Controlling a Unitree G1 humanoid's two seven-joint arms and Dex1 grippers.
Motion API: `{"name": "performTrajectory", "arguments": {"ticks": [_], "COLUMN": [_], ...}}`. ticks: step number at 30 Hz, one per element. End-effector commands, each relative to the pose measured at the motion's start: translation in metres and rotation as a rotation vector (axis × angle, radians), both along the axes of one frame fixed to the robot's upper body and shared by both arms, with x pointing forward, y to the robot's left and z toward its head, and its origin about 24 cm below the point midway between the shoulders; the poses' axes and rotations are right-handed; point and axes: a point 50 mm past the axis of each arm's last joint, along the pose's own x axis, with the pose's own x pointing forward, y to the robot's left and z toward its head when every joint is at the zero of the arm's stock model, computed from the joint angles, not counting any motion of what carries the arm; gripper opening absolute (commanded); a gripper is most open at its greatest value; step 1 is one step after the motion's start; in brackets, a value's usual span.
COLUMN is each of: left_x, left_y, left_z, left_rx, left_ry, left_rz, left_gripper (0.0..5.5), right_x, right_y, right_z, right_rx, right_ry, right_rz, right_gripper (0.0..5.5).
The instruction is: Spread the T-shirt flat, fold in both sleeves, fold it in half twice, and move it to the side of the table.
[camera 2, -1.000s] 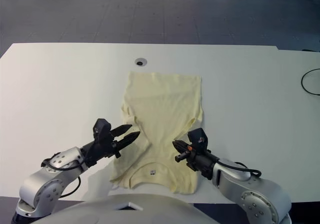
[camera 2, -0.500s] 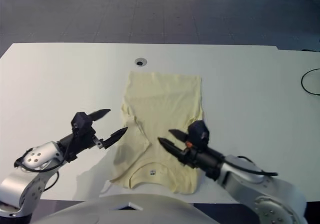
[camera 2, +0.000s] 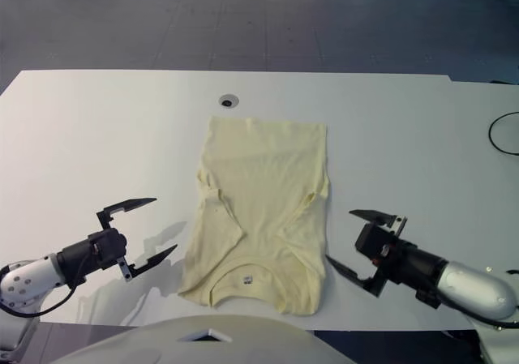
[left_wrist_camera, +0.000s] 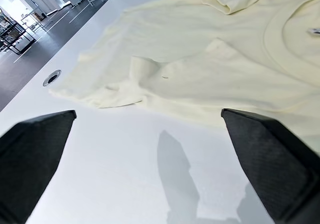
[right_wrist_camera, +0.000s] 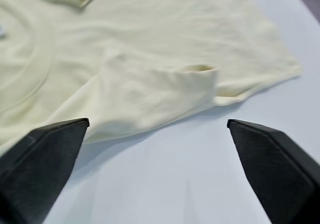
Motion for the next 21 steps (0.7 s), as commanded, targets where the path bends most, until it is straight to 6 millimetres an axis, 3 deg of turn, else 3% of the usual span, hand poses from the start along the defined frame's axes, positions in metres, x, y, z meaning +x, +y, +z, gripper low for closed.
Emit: {"name": "performTrajectory", "arguments": {"ticks": [1,12,17,21], "left_x": [-0.001,0.001,-0.001,-0.002], "left_y": [0.0,-0.002,-0.002,0.002], "left_z": [-0.003,-0.005,-0.005,-0.002], "left_rx": [0.019,0.011,0.043,0.108], "left_ry": [0.008,0.008,0.0,-0.044], "left_rz": [-0.02,-0.013,-0.039,-0.081], "left_gripper": [5.4,5.4,5.4,5.4], "right_x": [-0.006,-0.007,-0.011,-0.014], "right_y": [0.009,0.03,0.032,0.033], "right_z": [-0.013,-0.037,-0.024,0.001], "right_rx": [-0.022,-0.121,-0.084,0.056], "right_ry": [0.034,-0.004,-0.018,0.001], "right_rz": [0.072,0.21,0.201,0.174], "right_gripper": [5.37,5.37,5.37,5.37]}}
